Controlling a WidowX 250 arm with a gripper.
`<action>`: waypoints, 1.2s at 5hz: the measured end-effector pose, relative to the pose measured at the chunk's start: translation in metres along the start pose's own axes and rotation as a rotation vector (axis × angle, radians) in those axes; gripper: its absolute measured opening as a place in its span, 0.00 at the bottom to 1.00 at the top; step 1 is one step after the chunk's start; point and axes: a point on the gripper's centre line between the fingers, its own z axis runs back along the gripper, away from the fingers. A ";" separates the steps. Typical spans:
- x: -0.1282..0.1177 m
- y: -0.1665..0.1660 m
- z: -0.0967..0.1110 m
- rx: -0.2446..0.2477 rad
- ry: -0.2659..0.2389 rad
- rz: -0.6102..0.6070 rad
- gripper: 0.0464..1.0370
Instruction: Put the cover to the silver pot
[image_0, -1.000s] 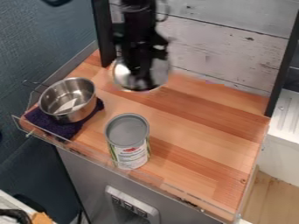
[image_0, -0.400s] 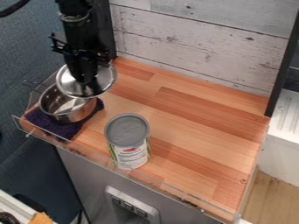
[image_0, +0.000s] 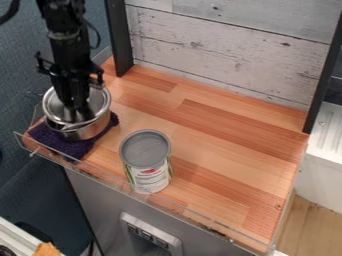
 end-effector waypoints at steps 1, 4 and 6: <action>0.001 0.000 -0.009 -0.011 0.023 0.002 0.24; -0.005 -0.009 -0.007 -0.067 0.004 -0.016 0.58; -0.005 -0.020 0.058 -0.152 -0.106 -0.126 0.97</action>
